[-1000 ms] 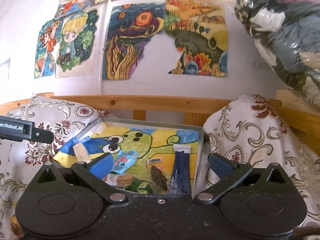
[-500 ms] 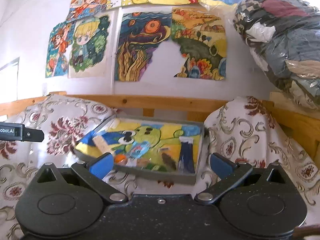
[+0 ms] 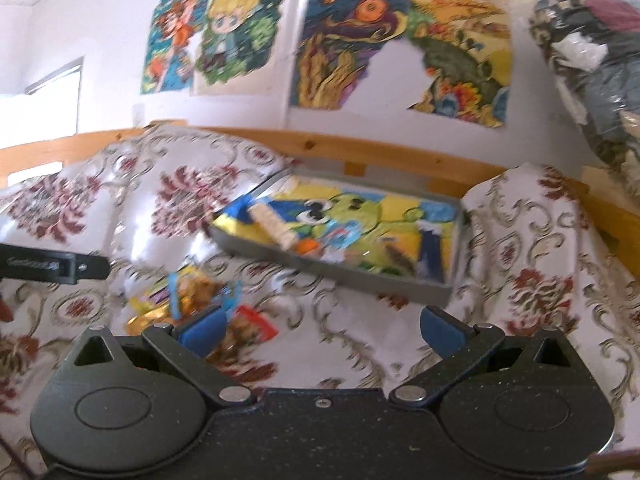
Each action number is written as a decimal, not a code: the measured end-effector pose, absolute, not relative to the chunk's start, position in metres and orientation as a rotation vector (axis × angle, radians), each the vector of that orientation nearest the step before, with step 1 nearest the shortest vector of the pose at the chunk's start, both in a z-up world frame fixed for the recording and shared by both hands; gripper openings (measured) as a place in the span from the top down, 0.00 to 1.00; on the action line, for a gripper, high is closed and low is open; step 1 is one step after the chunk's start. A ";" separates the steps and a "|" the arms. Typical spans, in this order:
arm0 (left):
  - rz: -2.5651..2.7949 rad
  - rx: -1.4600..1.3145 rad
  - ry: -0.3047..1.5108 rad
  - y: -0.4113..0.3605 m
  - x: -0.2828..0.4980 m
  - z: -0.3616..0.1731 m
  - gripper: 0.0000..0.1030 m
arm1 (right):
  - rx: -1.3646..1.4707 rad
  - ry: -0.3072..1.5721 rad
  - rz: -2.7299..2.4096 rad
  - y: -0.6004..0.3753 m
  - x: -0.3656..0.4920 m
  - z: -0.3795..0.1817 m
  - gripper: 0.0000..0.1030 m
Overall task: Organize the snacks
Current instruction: 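Withdraw both open tools from the tray back over the snack pile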
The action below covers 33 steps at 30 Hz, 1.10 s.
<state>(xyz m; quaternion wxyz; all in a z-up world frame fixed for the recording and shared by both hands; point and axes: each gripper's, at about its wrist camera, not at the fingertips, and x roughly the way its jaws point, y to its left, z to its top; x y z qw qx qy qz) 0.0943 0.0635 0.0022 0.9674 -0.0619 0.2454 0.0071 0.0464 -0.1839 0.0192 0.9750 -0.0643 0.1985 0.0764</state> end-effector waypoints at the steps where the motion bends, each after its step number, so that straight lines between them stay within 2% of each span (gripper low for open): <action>1: 0.016 -0.123 0.503 0.064 0.093 0.001 0.00 | -0.132 0.410 0.166 -0.181 0.045 0.017 0.01; 16: 0.011 -0.092 0.590 0.070 0.090 -0.016 0.00 | -0.187 0.553 0.276 -0.152 0.050 -0.010 0.01; 33: 0.006 -0.073 0.652 0.089 0.101 -0.027 0.00 | -0.172 0.580 0.348 -0.137 0.060 -0.029 0.01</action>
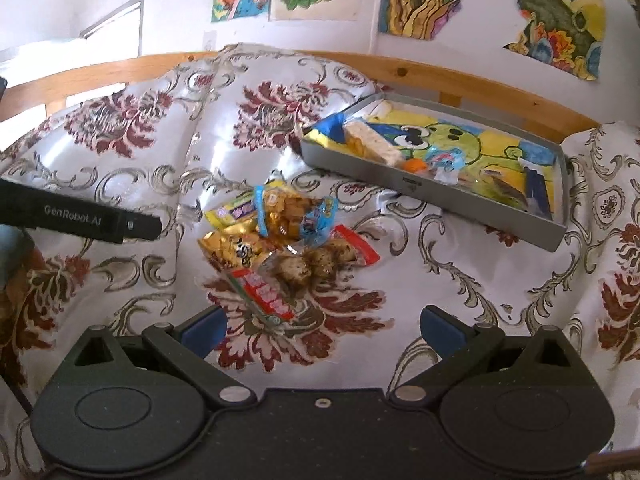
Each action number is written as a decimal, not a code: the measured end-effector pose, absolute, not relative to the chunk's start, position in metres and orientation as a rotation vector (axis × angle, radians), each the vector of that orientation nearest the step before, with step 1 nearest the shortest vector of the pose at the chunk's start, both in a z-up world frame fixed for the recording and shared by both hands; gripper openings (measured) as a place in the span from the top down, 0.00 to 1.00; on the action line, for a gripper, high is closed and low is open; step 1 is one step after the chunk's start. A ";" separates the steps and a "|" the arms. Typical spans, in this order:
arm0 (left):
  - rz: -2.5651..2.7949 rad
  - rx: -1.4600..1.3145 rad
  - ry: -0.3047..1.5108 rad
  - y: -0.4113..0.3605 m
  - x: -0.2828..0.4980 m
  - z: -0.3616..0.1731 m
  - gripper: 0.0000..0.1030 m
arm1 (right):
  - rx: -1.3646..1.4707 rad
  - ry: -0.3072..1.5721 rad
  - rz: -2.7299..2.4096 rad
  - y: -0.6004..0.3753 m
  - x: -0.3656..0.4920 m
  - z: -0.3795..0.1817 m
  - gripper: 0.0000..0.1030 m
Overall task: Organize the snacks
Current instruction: 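Withdraw both open tools from the tray back over the snack pile, then grasp the quail-egg bag with the right tool while the left tool grasps the gold cookie bag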
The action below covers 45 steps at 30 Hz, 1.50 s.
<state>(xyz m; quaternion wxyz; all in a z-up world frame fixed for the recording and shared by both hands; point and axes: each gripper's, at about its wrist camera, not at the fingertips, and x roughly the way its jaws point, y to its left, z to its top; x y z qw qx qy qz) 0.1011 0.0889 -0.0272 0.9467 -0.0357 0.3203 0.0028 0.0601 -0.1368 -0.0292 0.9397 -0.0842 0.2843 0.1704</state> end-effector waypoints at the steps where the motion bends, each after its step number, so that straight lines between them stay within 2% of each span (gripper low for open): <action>1: -0.003 -0.075 0.654 0.089 0.103 -0.028 0.00 | -0.165 0.569 0.347 -0.137 0.061 -0.030 0.01; 14: -0.130 -0.015 0.645 0.086 0.149 -0.025 0.00 | -0.097 0.580 0.287 -0.125 0.120 -0.046 0.01; 32: -0.166 -0.043 0.636 0.095 0.170 -0.031 0.00 | -0.036 0.762 0.224 -0.097 0.194 -0.077 0.01; 40: -0.277 -0.032 0.660 0.073 0.173 -0.035 0.00 | -0.135 0.780 0.284 -0.115 0.184 -0.077 0.19; 45: -0.313 -0.014 0.690 0.062 0.176 -0.037 0.01 | -0.184 0.758 0.340 -0.127 0.176 -0.072 0.37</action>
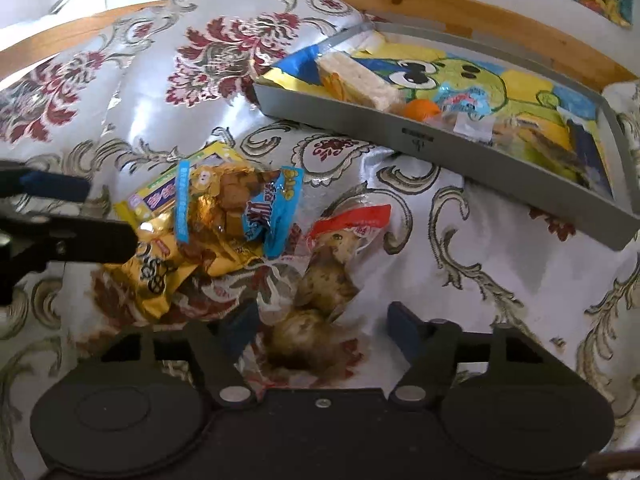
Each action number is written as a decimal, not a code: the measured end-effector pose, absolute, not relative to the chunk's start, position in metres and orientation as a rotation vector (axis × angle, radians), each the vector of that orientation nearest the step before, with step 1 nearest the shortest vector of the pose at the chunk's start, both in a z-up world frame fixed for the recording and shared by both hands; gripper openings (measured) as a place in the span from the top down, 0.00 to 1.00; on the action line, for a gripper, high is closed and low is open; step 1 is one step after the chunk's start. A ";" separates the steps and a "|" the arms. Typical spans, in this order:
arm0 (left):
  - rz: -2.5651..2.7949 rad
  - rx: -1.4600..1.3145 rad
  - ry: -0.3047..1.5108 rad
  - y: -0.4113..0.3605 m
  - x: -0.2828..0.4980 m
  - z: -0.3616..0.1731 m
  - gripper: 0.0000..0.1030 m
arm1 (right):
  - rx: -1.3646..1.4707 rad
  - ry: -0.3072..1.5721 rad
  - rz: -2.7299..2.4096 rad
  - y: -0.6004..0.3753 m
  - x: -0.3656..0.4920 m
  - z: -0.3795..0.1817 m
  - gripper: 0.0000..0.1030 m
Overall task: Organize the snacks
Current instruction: 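Grasp the quail-egg bag with the right tool while the left tool grasps the gold cookie bag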
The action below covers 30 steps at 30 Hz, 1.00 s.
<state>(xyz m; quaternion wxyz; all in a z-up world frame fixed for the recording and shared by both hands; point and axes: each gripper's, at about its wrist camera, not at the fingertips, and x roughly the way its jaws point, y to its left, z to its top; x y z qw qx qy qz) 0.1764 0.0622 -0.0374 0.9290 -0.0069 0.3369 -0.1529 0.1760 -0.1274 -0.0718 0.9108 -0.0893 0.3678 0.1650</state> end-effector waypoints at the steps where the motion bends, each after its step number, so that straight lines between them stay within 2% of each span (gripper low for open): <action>1: -0.317 -0.013 0.694 0.060 0.177 -0.037 0.01 | -0.201 0.750 0.353 -0.130 0.173 -0.071 0.40; 3: -0.323 -0.007 0.699 0.056 0.176 -0.037 0.01 | -0.214 0.738 0.374 -0.136 0.170 -0.069 0.49; 9: -0.376 0.105 0.704 0.034 0.173 -0.036 0.04 | -0.128 0.721 0.416 -0.153 0.172 -0.071 0.48; 12: -0.354 0.185 0.753 0.020 0.179 -0.043 0.09 | -0.106 0.715 0.422 -0.154 0.177 -0.072 0.46; 22: -0.276 0.184 0.818 0.015 0.191 -0.053 0.15 | -0.083 0.692 0.444 -0.159 0.186 -0.070 0.45; 30: -0.235 0.242 0.810 -0.001 0.188 -0.062 0.25 | -0.008 0.741 0.438 -0.157 0.201 -0.074 0.45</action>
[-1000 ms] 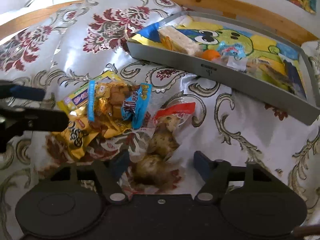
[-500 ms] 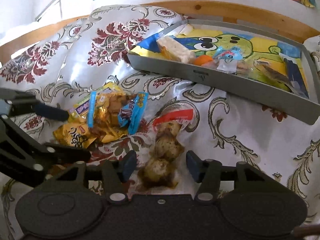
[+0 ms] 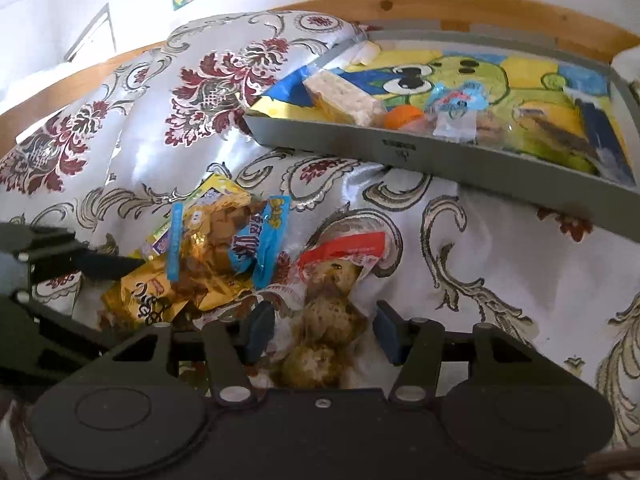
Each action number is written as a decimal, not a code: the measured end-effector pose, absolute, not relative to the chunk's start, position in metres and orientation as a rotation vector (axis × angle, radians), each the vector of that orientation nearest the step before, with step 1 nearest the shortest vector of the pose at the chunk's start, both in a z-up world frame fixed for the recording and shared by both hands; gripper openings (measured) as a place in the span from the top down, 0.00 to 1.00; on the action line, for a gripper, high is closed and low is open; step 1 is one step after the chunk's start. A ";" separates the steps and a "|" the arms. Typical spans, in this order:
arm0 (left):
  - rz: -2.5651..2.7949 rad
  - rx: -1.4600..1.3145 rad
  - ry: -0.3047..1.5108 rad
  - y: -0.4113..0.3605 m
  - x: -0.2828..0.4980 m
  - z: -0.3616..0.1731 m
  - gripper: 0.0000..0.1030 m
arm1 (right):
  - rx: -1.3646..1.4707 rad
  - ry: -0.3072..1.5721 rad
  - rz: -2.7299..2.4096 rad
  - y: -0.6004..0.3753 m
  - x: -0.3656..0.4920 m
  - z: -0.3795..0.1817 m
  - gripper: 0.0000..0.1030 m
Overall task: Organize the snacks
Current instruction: 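Grasp the quail-egg bag with the right tool while the left tool grasps the gold cookie bag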
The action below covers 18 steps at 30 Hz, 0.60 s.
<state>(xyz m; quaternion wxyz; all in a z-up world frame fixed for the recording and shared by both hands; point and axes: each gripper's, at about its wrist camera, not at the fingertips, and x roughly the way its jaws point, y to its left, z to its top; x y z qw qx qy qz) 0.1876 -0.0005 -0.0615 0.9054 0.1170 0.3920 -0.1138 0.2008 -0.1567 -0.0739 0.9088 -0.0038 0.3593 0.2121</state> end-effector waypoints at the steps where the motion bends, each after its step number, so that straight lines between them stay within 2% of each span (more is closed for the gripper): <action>1: -0.228 0.251 0.807 -0.002 0.187 -0.062 0.27 | -0.011 0.744 0.438 -0.156 0.201 -0.074 0.45; 4: -0.208 0.286 0.802 -0.006 0.187 -0.065 0.32 | -0.037 0.743 0.442 -0.153 0.200 -0.076 0.45; 7: -0.211 0.305 0.804 -0.009 0.188 -0.066 0.42 | -0.039 0.742 0.448 -0.153 0.199 -0.076 0.45; 18: -0.191 0.263 0.836 -0.007 0.189 -0.064 0.50 | -0.089 0.742 0.462 -0.150 0.192 -0.075 0.55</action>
